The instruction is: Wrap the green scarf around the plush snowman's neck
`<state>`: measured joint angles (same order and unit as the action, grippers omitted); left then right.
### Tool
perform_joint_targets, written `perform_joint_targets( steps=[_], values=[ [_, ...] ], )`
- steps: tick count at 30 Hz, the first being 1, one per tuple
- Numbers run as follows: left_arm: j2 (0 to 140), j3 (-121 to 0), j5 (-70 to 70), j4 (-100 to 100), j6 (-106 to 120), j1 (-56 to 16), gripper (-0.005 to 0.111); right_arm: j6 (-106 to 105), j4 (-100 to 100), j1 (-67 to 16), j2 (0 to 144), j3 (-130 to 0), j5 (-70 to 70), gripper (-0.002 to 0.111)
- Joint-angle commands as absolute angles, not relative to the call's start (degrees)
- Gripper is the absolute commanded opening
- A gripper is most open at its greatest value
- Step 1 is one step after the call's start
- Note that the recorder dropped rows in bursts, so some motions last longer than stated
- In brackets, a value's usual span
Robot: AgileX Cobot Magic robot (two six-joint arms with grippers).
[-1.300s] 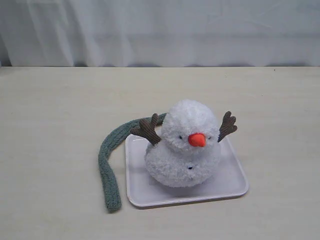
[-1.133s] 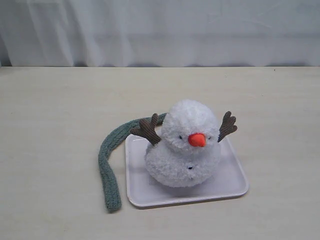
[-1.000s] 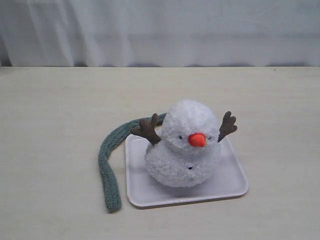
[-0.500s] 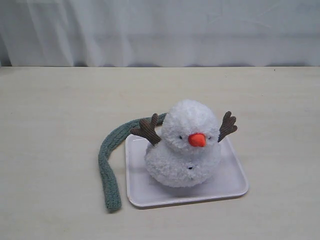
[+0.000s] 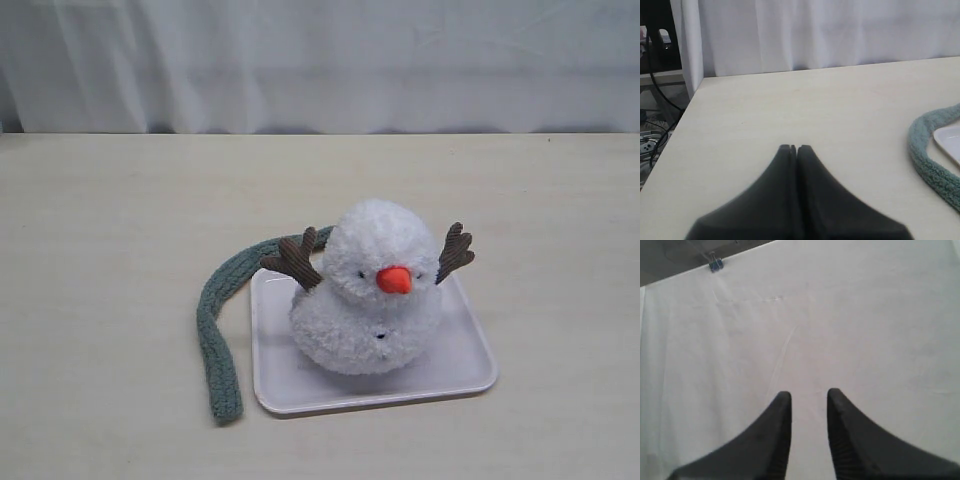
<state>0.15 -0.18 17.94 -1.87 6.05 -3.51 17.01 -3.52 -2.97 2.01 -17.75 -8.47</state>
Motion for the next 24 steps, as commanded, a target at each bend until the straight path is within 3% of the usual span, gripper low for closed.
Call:
perform_joint_targets(
  steps=[1, 5, 13, 20, 24],
  values=[
    [0.0, 0.0, 17.4, -1.9, 6.1, -3.9, 0.0, 17.1, -7.1, -2.7, 7.6, -27.2, 7.2, 0.052],
    [0.0, 0.0, 17.4, -1.9, 6.1, -3.9, 0.0, 12.0, -5.8, -2.8, 15.3, -35.1, 18.1, 0.069],
    [0.0, 0.0, 17.4, -1.9, 6.1, -3.9, 0.0, -13.6, 20.8, -2.8, 32.2, -51.2, 36.2, 0.069],
    [0.0, 0.0, 17.4, -1.9, 6.1, -3.9, 0.0, -52.3, 61.3, -2.8, 44.2, -59.5, 45.7, 0.066],
    [0.0, 0.0, 17.4, -1.9, 6.1, -3.9, 0.0, -55.3, 61.9, -2.8, 50.2, -64.2, 50.5, 0.066]
  ],
)
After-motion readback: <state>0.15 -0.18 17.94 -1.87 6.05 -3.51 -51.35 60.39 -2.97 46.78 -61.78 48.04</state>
